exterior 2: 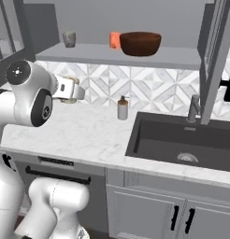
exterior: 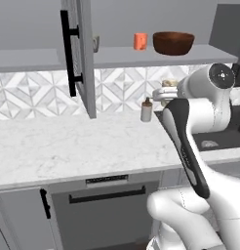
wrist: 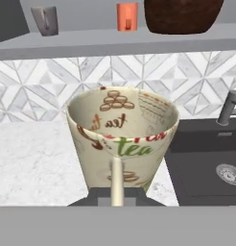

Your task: Gather all objects into one cabinet and sort the glasses and bowls to opposite sides.

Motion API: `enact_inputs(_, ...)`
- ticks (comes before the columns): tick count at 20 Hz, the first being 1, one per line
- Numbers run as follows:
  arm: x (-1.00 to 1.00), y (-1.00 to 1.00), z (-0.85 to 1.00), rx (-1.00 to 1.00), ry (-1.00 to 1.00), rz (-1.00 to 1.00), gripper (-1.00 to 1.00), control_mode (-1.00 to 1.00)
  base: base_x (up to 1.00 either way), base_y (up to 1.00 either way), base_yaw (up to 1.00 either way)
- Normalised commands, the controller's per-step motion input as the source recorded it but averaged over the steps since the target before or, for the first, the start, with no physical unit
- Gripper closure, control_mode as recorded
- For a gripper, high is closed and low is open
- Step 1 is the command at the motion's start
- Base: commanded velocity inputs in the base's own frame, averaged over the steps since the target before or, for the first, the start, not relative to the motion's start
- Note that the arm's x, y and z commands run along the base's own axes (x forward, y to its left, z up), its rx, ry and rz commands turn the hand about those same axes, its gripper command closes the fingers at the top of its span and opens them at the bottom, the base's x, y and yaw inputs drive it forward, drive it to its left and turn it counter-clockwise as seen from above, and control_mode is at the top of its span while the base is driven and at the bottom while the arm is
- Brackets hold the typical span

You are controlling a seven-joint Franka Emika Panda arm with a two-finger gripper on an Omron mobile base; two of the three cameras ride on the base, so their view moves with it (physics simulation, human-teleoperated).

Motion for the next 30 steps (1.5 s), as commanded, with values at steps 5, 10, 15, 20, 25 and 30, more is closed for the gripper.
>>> enact_inputs(5, 0.0, 0.0, 0.0, 0.0, 0.0, 0.0, 1.0, 1.0, 0.64, -0.29, 0.13)
enact_inputs(10, 0.0, 0.0, 0.0, 0.0, 0.0, 0.0, 1.0, 1.0, 0.41, -0.01, 0.08)
enact_inputs(15, 0.0, 0.0, 0.0, 0.0, 0.0, 0.0, 1.0, 1.0, 0.01, 0.0, 0.0)
enact_inputs(20, -0.38, 0.09, 0.53, 0.01, -0.28, 0.09, 1.0, -1.0, -0.09, 0.0, 0.0)
enact_inputs(25, 0.11, 0.38, 0.97, 0.02, -0.3, 0.15, 1.0, -1.0, 0.0, 0.0, 0.0)
enact_inputs(30, 0.58, 0.16, 0.57, 0.0, -0.06, 0.08, 1.0, -1.0, 0.0, 0.0, 0.0)
